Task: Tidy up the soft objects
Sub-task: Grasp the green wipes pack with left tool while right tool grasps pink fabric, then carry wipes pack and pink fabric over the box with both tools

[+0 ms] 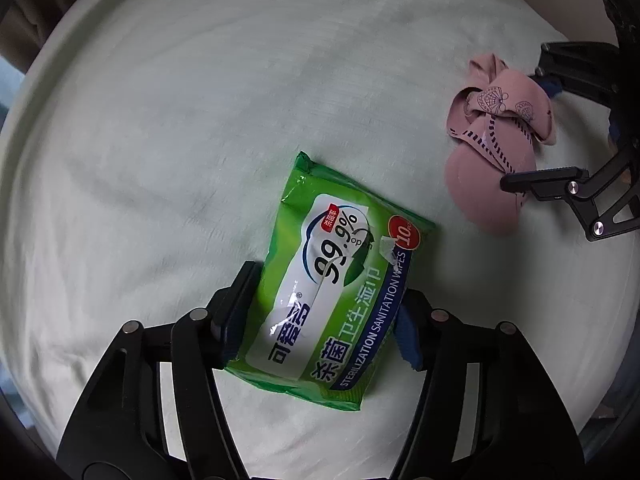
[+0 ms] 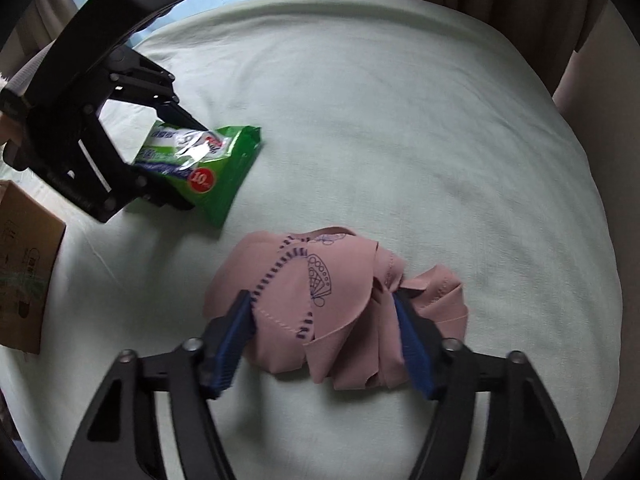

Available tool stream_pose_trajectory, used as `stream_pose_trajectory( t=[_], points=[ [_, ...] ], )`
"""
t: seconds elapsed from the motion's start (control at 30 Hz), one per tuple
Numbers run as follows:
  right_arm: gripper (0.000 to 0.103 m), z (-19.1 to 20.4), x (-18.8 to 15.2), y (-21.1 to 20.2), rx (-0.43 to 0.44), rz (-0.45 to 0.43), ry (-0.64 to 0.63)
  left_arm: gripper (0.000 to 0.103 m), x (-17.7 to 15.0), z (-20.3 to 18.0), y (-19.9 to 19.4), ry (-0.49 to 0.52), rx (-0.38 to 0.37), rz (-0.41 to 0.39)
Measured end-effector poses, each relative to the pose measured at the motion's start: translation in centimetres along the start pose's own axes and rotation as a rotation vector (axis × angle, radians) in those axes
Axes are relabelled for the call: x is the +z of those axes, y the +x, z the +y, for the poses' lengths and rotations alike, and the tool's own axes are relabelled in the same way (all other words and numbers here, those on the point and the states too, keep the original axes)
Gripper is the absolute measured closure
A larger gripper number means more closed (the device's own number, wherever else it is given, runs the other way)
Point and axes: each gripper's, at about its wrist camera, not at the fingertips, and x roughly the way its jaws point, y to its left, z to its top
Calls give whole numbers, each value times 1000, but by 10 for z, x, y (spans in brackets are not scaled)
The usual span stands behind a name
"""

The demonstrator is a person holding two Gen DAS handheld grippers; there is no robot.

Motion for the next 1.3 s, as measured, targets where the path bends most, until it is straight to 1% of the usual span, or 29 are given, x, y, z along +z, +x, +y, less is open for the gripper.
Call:
stream_pose_trajectory(
  t=[0.03, 0.1, 0.13, 0.23, 0.33, 0.47, 0.5, 0.53, 0.67, 0.77, 0.83, 0.97, 1.0, 1.07, 1.17, 1.3],
  points=[
    [56, 1, 0, -1, 13, 1, 2, 51, -1, 0, -2, -7, 1, -1],
    [69, 5, -2, -3, 26, -1, 12, 59, -4, -3, -6, -15, 4, -11],
    [73, 5, -3, -5, 36, -3, 20, 60, -5, -4, -9, -20, 6, -15],
    [76, 5, -5, -14, 47, -19, 36, 61, -13, -8, -21, -43, 5, -38],
    [78, 8, -4, -29, 37, -44, 34, 62, -15, -11, -39, -58, 17, -58],
    [78, 11, -5, -59, 29, -78, 52, 62, -20, -9, -77, -105, 39, -90],
    [78, 11, -4, -68, 27, -85, 54, 62, -35, -1, -88, -120, 45, -105],
    [78, 11, -3, -79, 24, -94, 55, 62, -33, -3, -100, -134, 48, -122],
    [78, 16, 3, -126, 3, -137, 45, 62, -42, -5, -156, -201, 75, -193],
    [78, 17, 15, -165, 1, -171, 49, 62, -50, -12, -204, -258, 78, -254],
    [78, 20, 25, -190, 0, -191, 53, 62, -60, -20, -231, -273, 98, -288],
    [78, 47, 39, -228, -21, -230, 27, 62, -82, -34, -276, -323, 124, -326],
    [78, 54, 43, -239, -32, -235, 16, 62, -74, -41, -283, -341, 128, -331],
    [78, 68, 50, -257, -39, -243, -3, 62, -88, -48, -303, -377, 135, -353],
    [78, 93, 58, -282, -31, -263, -36, 62, -111, -52, -336, -429, 155, -379],
    [78, 133, 69, -303, -5, -283, -82, 62, -157, -50, -366, -505, 192, -402]
  ],
)
